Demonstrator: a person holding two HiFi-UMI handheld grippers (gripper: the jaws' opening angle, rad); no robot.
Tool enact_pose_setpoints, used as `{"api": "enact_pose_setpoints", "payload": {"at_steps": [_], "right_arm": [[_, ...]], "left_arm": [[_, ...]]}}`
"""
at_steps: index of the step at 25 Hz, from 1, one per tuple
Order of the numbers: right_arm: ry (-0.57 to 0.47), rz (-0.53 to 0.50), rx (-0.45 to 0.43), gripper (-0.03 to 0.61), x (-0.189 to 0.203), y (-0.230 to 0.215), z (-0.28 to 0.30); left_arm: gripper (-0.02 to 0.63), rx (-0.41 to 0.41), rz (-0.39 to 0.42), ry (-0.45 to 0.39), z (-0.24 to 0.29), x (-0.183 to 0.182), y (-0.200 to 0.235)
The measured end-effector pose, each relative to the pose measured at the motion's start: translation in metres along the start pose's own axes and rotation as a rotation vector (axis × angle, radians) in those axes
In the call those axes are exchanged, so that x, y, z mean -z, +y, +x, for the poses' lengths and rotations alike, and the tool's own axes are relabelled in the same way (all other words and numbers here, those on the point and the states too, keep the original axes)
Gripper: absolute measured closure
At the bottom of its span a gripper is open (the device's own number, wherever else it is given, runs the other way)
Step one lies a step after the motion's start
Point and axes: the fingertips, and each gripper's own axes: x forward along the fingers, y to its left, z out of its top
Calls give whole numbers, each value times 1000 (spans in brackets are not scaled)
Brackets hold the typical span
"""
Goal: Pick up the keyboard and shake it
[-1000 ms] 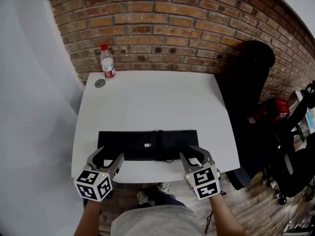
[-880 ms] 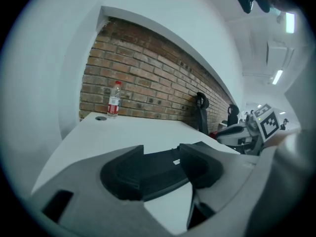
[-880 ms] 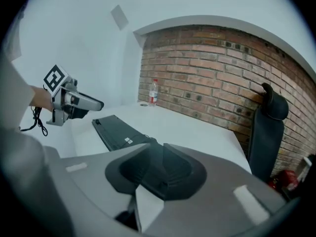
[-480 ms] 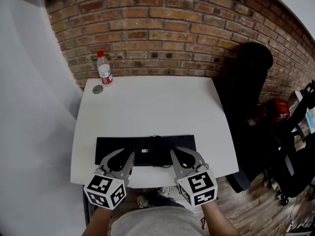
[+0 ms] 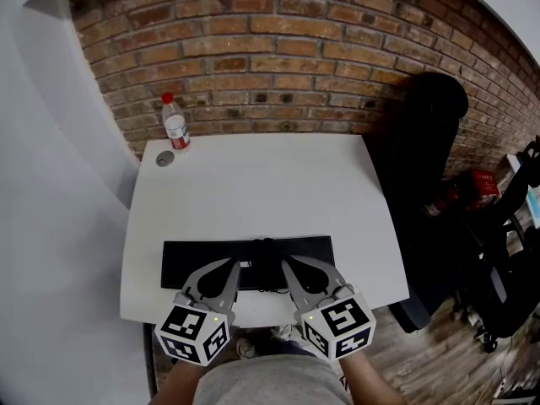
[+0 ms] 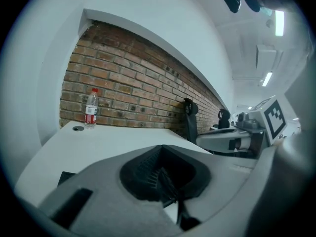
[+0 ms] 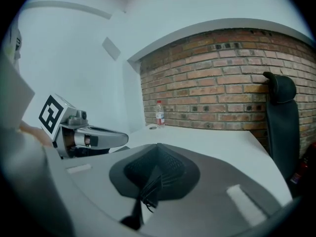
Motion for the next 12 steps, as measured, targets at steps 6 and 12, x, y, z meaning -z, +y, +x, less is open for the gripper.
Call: {"api": "enact_pose_setpoints", "payload": {"at_steps": [6,12], "right_arm": [[7,27,-4,568,5,-3,3],[11,29,-9,568,6,-5,6]], "left_arm": [[620,-2,-5,8,5,2,-1],[620,-10,-12,13,9,3,2]]}}
